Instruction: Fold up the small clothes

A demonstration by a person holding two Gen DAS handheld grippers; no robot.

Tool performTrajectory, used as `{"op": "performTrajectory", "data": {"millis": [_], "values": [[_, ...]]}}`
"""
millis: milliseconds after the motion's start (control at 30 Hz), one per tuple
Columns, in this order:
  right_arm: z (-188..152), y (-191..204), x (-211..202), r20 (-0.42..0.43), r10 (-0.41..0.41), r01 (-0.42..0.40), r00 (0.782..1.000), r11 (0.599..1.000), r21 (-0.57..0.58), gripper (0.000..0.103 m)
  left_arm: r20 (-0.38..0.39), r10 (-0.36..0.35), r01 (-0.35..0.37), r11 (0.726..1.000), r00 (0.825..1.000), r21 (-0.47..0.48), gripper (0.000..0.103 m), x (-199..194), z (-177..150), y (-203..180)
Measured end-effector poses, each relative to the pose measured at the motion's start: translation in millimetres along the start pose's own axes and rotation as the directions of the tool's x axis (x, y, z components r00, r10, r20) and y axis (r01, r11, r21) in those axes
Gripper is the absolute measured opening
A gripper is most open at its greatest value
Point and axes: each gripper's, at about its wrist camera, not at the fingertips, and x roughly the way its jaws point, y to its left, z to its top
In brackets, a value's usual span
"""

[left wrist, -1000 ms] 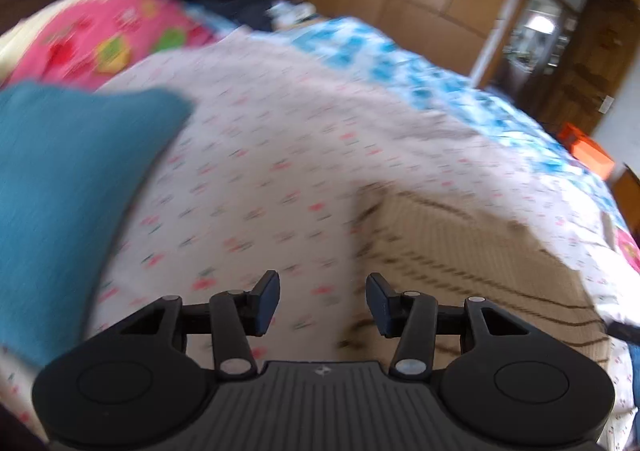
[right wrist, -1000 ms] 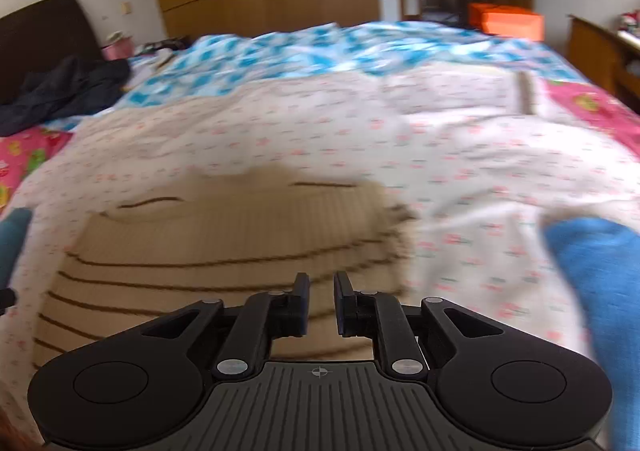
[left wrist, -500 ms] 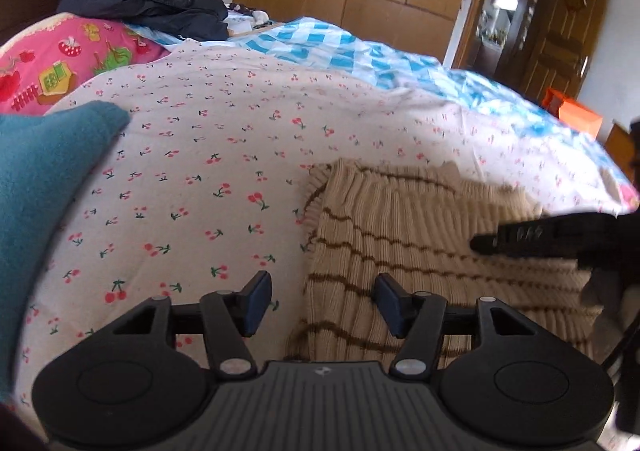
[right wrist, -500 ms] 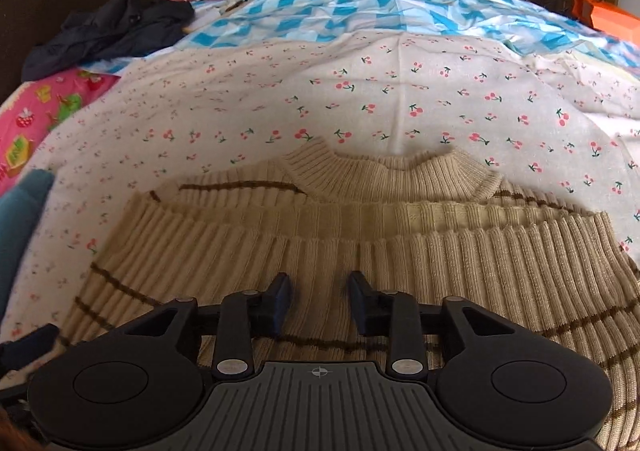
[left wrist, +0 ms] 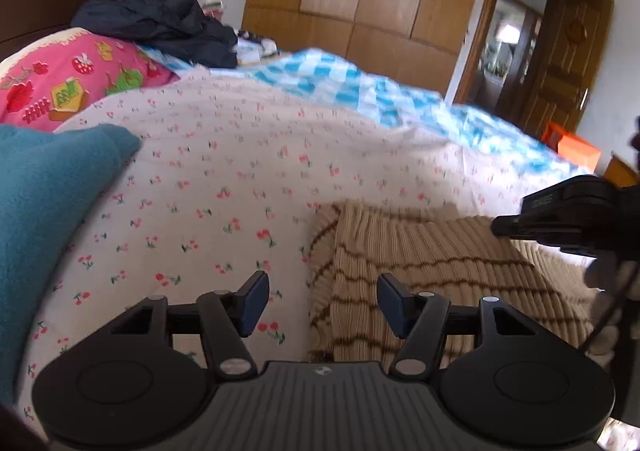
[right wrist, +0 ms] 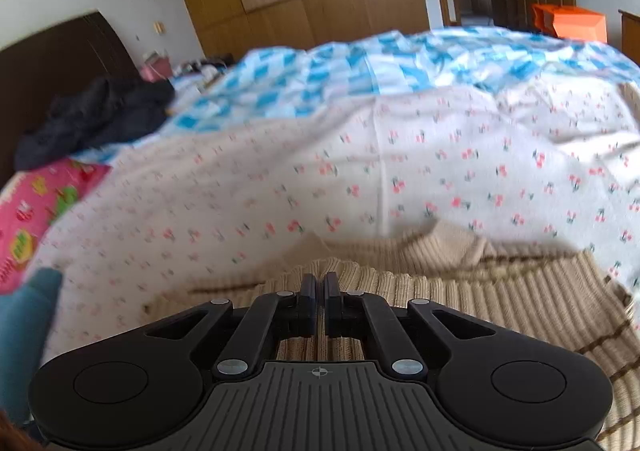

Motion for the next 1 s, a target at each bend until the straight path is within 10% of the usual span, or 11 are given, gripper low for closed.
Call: {"op": "performTrajectory", "data": {"millis": [1000], "values": [[-22, 19, -19, -0.011, 0.000, 0.000, 1.000, 0.998, -0.060, 0.009, -0.083, 0.061, -0.061, 0.998, 0.995, 0.004, 0.067, 11, -5, 7]]}}
